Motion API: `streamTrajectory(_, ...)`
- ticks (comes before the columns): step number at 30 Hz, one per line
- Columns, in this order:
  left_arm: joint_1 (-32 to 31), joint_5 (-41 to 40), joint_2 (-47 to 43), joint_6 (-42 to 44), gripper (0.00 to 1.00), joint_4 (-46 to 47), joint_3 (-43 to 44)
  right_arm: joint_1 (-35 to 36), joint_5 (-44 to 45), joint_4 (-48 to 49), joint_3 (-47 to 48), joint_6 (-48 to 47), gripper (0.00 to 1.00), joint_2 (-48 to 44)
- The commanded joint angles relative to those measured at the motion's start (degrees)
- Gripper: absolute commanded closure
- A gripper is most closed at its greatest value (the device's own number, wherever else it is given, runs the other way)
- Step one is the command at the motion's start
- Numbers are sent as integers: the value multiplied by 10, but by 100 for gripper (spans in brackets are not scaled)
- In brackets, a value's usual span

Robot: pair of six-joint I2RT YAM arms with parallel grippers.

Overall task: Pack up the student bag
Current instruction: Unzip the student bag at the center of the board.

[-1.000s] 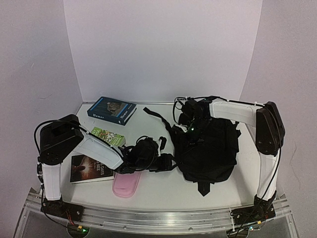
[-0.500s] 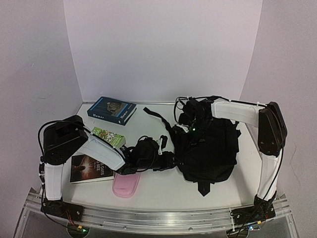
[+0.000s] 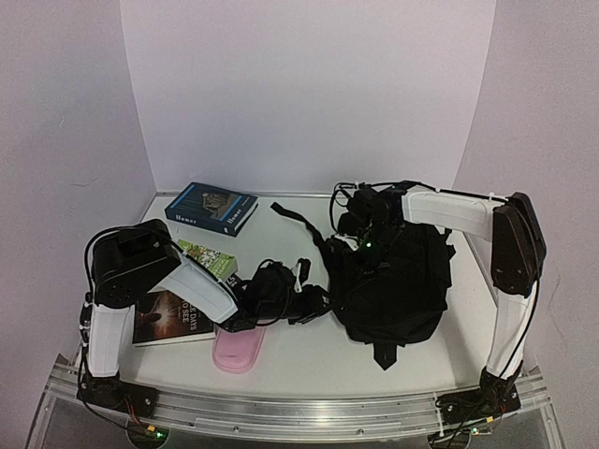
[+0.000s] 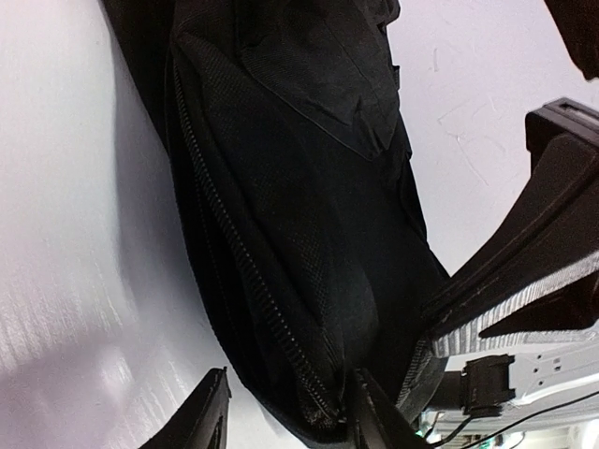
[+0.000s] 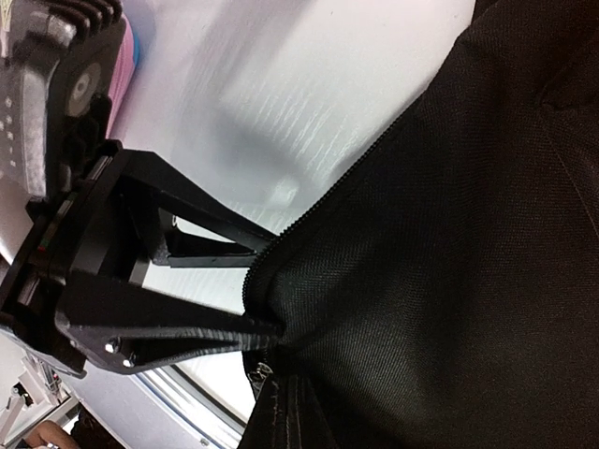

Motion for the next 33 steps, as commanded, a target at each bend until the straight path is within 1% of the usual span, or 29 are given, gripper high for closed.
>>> streamTrajectory(1, 3, 15, 12, 0, 56, 31, 17, -1, 1, -6, -4, -8, 100, -23)
streamTrajectory(4, 4, 22, 16, -2, 68, 26, 23, -2, 2, -6, -3, -9, 100, -24)
streamTrajectory(8, 11, 16, -5, -8, 94, 37, -6, -10, 22, -7, -11, -16, 100, -30)
streamTrajectory(9, 12, 11, -14, -7, 98, 36, -19, -16, 28, -7, -17, -19, 100, -33)
streamTrajectory(11, 17, 4, -32, 0, 100, 35, -40, -32, 30, -7, -28, -22, 100, -41)
streamTrajectory(15, 32, -7, -69, 23, 100, -14, -54, -63, 13, -21, -62, -40, 100, -59)
streamTrajectory(19, 53, -13, -88, 32, 100, -46, -60, -85, 4, -35, -85, -58, 100, -88)
streamTrajectory(27, 90, -15, -109, 38, 100, -76, -74, -112, 12, -65, -121, -85, 100, -137)
streamTrajectory(30, 105, -10, -116, 49, 100, -96, -71, -122, 12, -67, -135, -95, 100, -146)
streamTrajectory(33, 118, 6, -110, 77, 100, -139, -36, -122, -12, -66, -143, -99, 100, -142)
